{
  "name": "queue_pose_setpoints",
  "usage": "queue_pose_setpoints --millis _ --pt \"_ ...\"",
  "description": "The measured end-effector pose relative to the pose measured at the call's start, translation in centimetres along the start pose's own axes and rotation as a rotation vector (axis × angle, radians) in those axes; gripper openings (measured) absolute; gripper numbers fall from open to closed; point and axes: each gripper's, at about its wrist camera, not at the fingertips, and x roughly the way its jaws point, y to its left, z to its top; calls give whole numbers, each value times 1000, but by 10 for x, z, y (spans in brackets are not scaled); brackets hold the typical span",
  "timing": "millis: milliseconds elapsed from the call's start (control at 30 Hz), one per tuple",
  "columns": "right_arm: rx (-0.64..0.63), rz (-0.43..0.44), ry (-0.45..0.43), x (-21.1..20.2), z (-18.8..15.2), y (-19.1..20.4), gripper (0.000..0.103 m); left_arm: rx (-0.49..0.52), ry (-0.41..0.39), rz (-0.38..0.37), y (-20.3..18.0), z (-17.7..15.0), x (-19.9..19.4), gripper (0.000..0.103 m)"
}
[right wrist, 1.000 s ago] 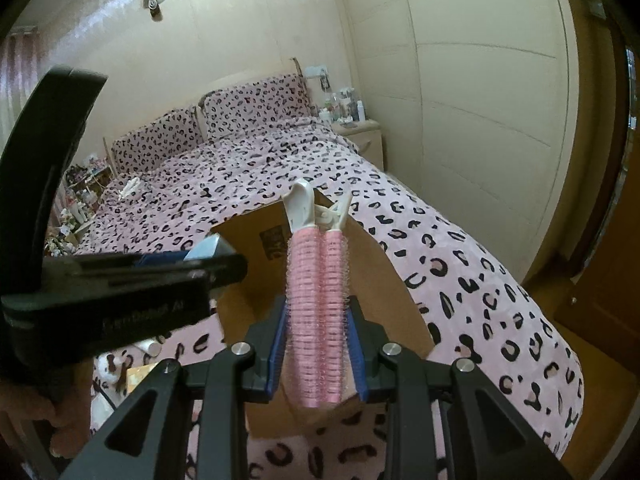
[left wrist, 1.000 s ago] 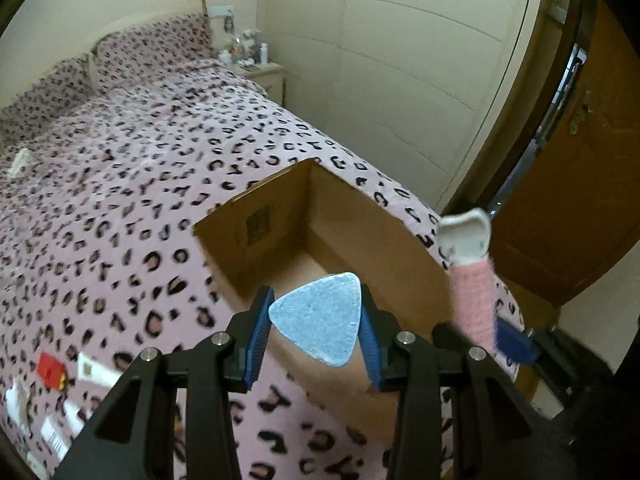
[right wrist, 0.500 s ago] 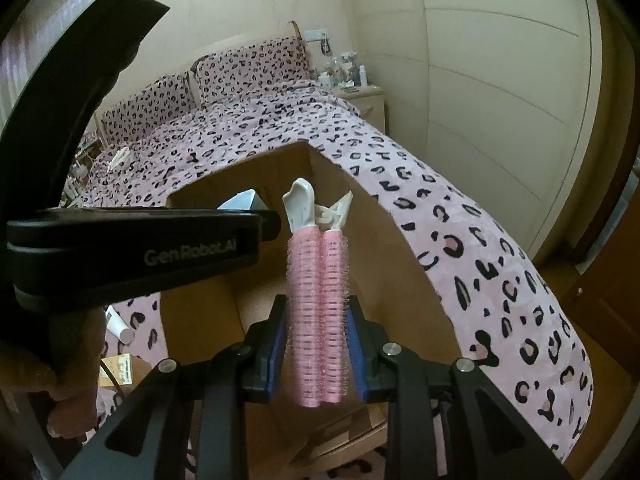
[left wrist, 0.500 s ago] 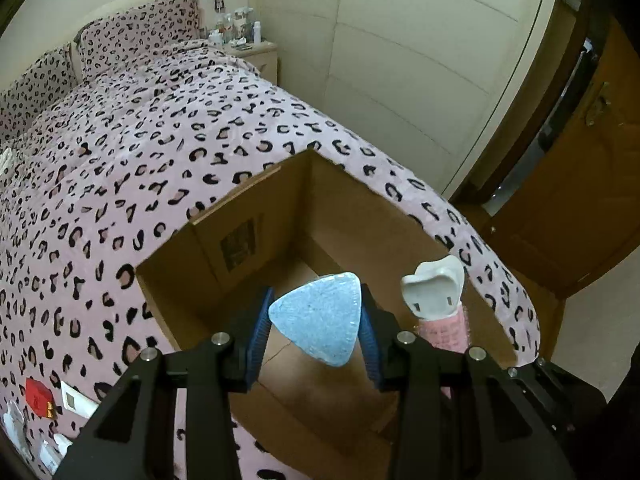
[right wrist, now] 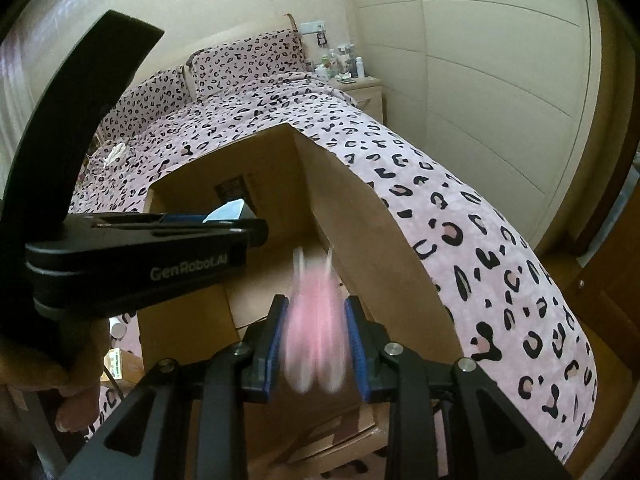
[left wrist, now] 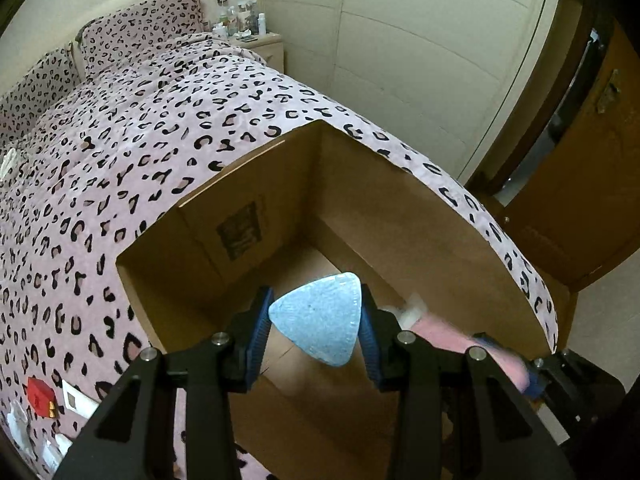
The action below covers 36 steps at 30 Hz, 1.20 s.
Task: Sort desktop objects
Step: 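Open both tools to drop the sponge and curler into the box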
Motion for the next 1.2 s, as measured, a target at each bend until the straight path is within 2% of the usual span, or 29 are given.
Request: queue_pose_setpoints --millis 133,267,333,533,700,900,1033,1200 --pt "2 -2 6 -1 1 0 31 1 -9 -1 0 -2 -3 59" --pt "16 3 16 -4 2 1 33 -6 -7 -2 2 -1 -5 63" --pt "21 -1 17 -7 2 1 35 -12 -11 -4 3 -1 -7 69" --pt "27 9 1 -25 8 3 36 -24 -29 -3 7 -2 -22 73" --pt "18 25 -33 -53 14 11 37 -57 -76 2 17 -10 -56 79" --pt "1 41 -69 -84 11 25 39 -80 -124 38 30 -38 -100 86" --pt "-13 59 -80 -102 2 38 39 -96 -129 74 43 -69 -121 86" --pt "-37 82 -75 -114 -16 56 40 -166 -123 116 69 -118 -141 87"
